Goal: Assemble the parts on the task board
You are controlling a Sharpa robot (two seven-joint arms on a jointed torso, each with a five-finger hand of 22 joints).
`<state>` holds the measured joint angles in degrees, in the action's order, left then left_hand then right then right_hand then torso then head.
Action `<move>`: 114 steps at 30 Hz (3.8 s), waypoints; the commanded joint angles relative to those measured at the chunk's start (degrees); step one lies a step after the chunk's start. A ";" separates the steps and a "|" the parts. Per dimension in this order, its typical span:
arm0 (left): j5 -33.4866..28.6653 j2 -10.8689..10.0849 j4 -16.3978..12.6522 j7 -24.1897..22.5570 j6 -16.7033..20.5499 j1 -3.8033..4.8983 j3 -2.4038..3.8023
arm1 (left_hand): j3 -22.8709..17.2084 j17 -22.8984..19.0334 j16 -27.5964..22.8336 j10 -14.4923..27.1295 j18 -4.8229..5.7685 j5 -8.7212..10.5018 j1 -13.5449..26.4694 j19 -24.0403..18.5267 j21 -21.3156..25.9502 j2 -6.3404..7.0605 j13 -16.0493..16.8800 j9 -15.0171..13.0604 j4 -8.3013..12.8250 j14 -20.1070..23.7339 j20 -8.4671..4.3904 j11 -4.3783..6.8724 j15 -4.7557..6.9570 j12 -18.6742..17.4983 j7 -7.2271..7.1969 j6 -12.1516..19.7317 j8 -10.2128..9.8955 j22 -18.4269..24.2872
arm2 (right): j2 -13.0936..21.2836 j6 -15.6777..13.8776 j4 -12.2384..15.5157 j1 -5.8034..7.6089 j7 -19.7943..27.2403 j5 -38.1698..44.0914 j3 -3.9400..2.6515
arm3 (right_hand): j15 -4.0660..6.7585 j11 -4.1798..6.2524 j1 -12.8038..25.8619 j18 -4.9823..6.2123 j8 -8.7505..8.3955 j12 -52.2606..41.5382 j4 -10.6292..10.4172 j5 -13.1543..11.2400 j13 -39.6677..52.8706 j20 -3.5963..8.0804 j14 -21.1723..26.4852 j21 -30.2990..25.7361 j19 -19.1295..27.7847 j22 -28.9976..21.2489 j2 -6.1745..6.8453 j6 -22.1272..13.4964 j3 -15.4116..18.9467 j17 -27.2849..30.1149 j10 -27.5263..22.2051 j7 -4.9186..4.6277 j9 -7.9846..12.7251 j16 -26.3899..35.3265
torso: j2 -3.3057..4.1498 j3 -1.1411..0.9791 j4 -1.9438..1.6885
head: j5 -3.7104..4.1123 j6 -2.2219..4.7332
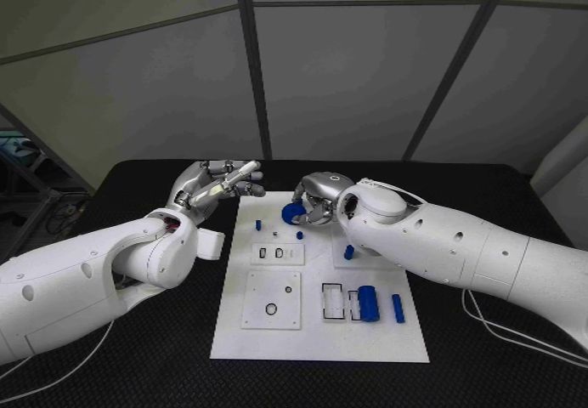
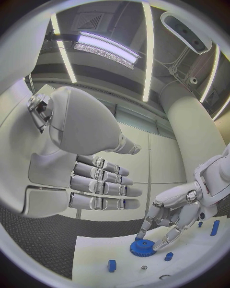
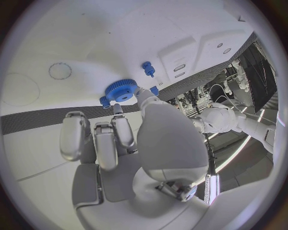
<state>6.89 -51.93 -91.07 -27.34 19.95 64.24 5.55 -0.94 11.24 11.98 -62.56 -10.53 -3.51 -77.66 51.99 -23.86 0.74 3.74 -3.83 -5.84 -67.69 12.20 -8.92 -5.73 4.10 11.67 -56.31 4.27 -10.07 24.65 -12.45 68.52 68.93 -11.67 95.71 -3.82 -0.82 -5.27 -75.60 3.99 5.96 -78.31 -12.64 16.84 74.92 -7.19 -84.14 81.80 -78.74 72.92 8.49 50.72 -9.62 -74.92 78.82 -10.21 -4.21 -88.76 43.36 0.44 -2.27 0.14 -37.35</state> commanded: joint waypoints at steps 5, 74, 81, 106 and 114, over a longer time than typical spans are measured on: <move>0.33 -0.17 0.13 -0.39 -0.48 0.09 0.05 | -0.14 0.06 -0.39 0.36 0.06 0.32 0.03 -0.57 0.28 -0.66 -0.03 0.04 0.34 0.38 -0.01 0.19 0.10 -0.13 0.12 -0.28 -0.27 0.10 | 6.03 -14.96 5.92 0.02 7.49 -8.64 -0.06 | -0.01 0.29 -1.14 -0.26 0.15 -0.70 1.14 3.25 1.22 0.05 -5.22 0.25 -0.03 0.04 -0.71 1.38 -1.32 -12.26 0.80 0.30 -0.06 -0.26 | -0.13 -0.10 0.22 | 0.19 0.42; 0.31 0.03 1.29 -0.29 -1.03 -0.23 0.01 | -0.38 0.44 -0.84 0.07 0.05 0.32 -1.09 -0.65 0.20 -0.40 -0.02 0.02 2.02 0.38 -0.02 0.27 0.13 -0.08 0.04 -0.60 -0.36 0.20 | 20.21 -2.24 0.60 -2.50 14.29 -22.75 0.03 | 0.30 0.66 -4.69 -0.15 0.13 -0.58 5.79 -1.19 1.23 0.33 -5.17 -0.16 0.36 -0.43 -1.32 4.31 -2.37 -12.06 1.03 0.66 -0.14 -0.14 | -0.60 -0.68 2.00 | 1.34 0.32; 0.31 0.05 1.35 -0.12 -1.09 -0.23 0.01 | -0.43 0.46 -0.86 0.07 0.05 0.31 -1.07 -0.65 0.20 -0.52 -0.03 0.02 2.03 0.38 -0.02 0.25 0.13 -0.10 0.06 -0.60 -0.37 0.21 | 19.87 -2.19 0.37 -2.50 14.18 -22.75 0.03 | 0.31 0.67 -4.68 -0.15 0.15 -0.58 5.80 -1.20 1.23 0.33 -5.18 -0.16 0.35 -0.41 -1.32 4.35 -2.37 -12.10 1.03 0.67 -0.14 -0.16 | -0.62 -0.65 1.98 | 1.39 0.06; 0.31 -0.12 1.29 0.00 -1.17 -0.23 0.01 | -0.48 0.48 -0.87 0.08 0.05 0.32 -1.07 -0.65 0.18 -0.64 -0.03 0.03 2.06 0.35 -0.02 0.25 0.13 -0.11 0.08 -0.61 -0.38 0.21 | 19.50 -5.55 0.48 -2.50 11.45 -22.70 0.03 | 3.13 4.02 -4.79 -0.35 5.71 -1.56 7.03 -0.95 2.62 2.81 -5.26 0.28 -0.46 0.61 -4.39 13.26 -3.91 -12.39 2.61 4.55 -2.26 -0.24 | -0.65 -0.68 1.97 | 1.20 -0.26; 0.31 -0.27 1.30 -0.01 -1.17 -0.23 0.01 | -0.52 0.51 -0.89 0.08 0.05 0.33 -1.08 -0.64 0.17 -0.72 -0.04 0.03 2.10 0.33 -0.02 0.24 0.13 -0.11 0.10 -0.63 -0.39 0.22 | 21.00 -8.88 5.10 -2.48 8.78 -21.86 -0.03 | 3.31 4.08 -5.14 -0.40 5.66 -1.19 7.66 -1.30 2.33 3.12 -5.27 0.34 -0.59 0.76 -4.87 12.62 -4.53 -12.44 2.46 4.48 -2.34 -0.25 | -0.69 -0.78 2.10 | 0.68 -0.16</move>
<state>6.89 -52.14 -89.71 -27.17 19.40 63.95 5.52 -1.41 11.71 11.31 -62.56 -10.54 -3.51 -78.65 51.57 -23.86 0.21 3.74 -3.83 -4.10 -67.69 12.20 -8.92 -5.73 4.10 11.66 -56.72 4.27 -9.95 45.29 -18.07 72.21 66.35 -0.57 72.99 -3.78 2.07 -1.41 -80.52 4.00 11.33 -79.64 -4.98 15.43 74.92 -4.48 -84.14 81.81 -79.35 73.64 4.48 62.80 -13.96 -74.92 81.36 -6.51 -5.33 -88.84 42.70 -0.29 -0.24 0.96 -37.49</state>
